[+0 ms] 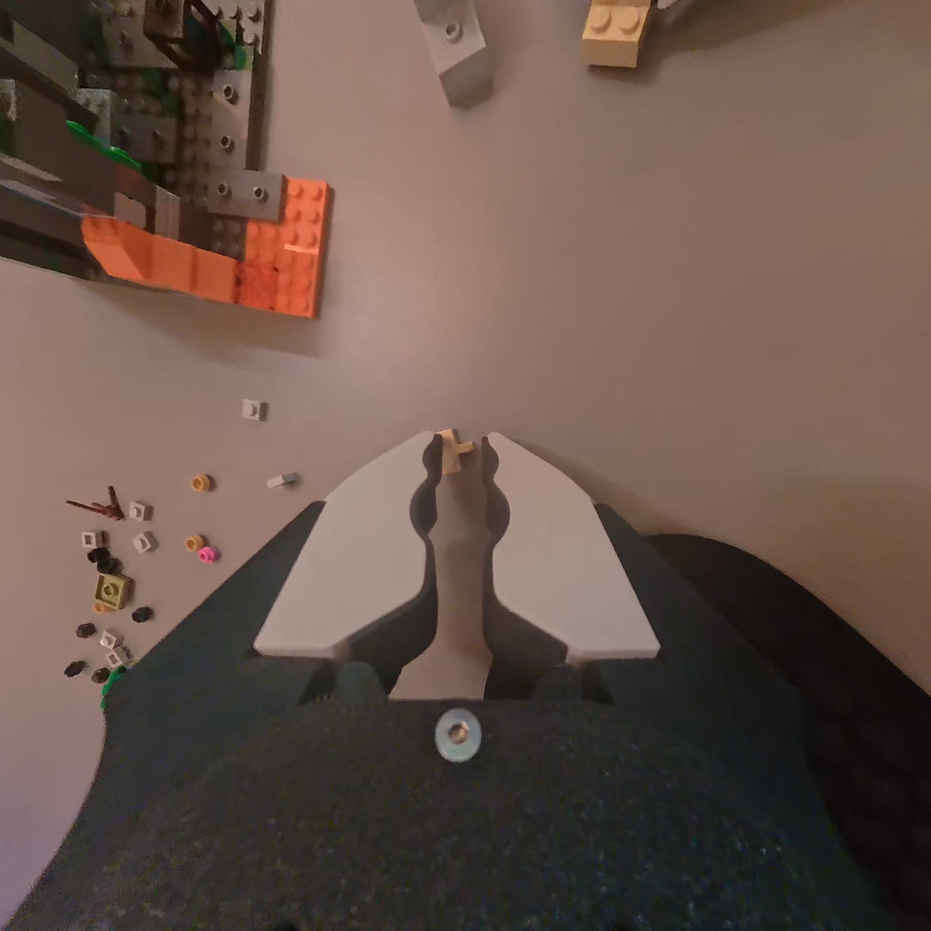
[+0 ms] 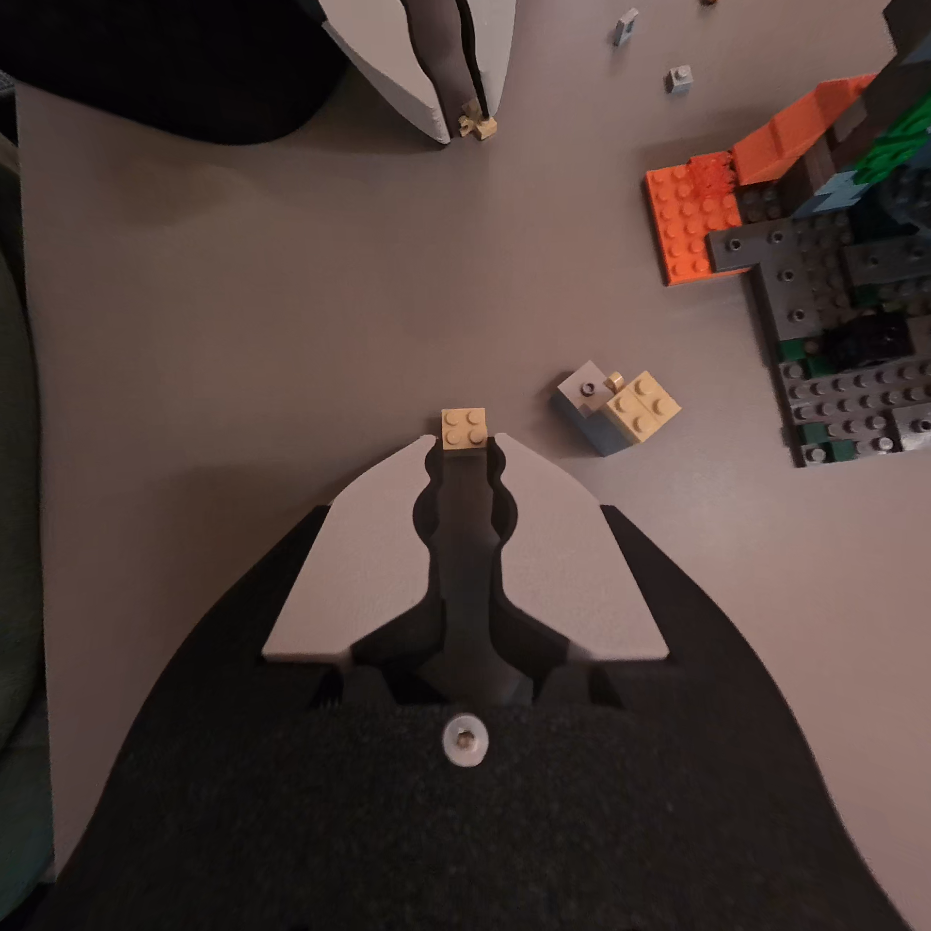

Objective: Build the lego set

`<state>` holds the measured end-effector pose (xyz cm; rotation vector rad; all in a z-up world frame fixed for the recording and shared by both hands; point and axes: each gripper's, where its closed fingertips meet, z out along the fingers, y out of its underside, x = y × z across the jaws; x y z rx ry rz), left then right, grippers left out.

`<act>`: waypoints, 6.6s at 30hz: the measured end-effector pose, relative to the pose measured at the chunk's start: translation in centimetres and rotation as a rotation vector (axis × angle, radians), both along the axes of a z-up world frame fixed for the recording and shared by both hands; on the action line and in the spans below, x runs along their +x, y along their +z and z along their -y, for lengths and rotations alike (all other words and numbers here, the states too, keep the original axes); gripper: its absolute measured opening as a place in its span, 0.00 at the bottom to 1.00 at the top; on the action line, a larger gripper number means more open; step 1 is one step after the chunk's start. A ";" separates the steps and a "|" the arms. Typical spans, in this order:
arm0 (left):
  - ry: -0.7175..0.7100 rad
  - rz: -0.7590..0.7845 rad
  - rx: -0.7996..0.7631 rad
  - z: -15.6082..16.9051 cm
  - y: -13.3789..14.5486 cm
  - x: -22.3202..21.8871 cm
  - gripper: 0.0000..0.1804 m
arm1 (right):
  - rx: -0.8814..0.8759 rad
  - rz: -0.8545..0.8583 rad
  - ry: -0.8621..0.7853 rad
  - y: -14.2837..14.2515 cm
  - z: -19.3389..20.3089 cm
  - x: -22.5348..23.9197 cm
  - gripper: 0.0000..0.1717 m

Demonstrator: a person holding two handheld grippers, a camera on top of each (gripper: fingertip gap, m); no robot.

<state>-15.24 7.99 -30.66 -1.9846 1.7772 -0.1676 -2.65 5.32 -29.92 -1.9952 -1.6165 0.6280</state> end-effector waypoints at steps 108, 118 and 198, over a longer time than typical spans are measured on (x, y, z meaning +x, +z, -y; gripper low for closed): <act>-0.195 0.014 -0.172 5.7 4.5 10.4 0.02 | -0.070 -0.314 0.114 3.2 3.1 -1.7 0.09; -0.191 0.025 -0.159 5.6 5.1 10.4 0.02 | -0.082 -0.343 0.113 3.6 3.0 -1.6 0.09; -0.645 0.286 0.379 9.9 11.5 11.9 0.10 | -0.688 -0.650 0.392 11.7 8.2 -1.1 0.09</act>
